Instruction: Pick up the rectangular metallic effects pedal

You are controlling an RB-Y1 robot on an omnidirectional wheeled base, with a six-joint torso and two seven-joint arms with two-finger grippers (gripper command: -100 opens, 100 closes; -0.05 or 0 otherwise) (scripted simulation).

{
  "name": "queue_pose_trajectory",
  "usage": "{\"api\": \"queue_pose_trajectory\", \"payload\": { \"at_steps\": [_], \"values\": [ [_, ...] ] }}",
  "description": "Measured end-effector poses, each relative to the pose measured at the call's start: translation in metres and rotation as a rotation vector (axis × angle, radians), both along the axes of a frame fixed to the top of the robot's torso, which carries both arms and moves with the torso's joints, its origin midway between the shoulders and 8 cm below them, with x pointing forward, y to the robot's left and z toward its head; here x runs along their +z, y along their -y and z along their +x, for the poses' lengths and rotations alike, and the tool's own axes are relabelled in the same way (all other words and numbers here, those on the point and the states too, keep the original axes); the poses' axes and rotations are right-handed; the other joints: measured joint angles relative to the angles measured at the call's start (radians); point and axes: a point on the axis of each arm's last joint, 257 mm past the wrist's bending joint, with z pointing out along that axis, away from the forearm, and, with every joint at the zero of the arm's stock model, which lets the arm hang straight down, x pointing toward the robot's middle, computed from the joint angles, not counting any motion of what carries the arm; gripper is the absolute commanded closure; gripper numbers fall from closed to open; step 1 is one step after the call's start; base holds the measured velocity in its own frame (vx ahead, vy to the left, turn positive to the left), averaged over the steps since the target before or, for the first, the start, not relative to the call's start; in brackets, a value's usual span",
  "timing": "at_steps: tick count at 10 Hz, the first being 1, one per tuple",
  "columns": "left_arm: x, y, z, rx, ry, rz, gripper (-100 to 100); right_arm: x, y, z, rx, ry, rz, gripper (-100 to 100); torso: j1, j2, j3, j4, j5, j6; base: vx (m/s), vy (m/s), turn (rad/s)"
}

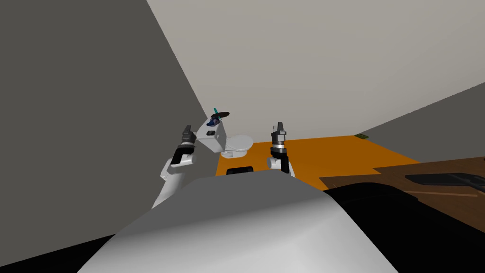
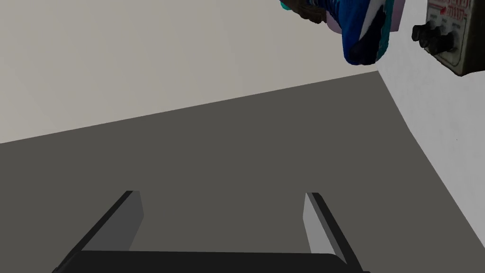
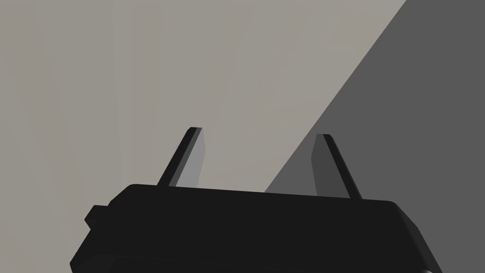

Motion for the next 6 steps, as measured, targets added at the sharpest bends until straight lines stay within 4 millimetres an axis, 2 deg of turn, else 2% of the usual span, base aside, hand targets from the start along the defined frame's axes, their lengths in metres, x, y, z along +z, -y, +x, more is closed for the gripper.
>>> {"api": "queue_pose_trajectory", "payload": {
  "at_steps": [6],
  "values": [
    [-0.024,-0.057,0.029,0.086,-0.154,-0.015,-100,0.0,0.0,0.0,0.0,0.0,0.0,0,0.0,-0.001,-0.001,0.0,0.0,0.0,-0.002,-0.101,-0.004]
  ]
}}
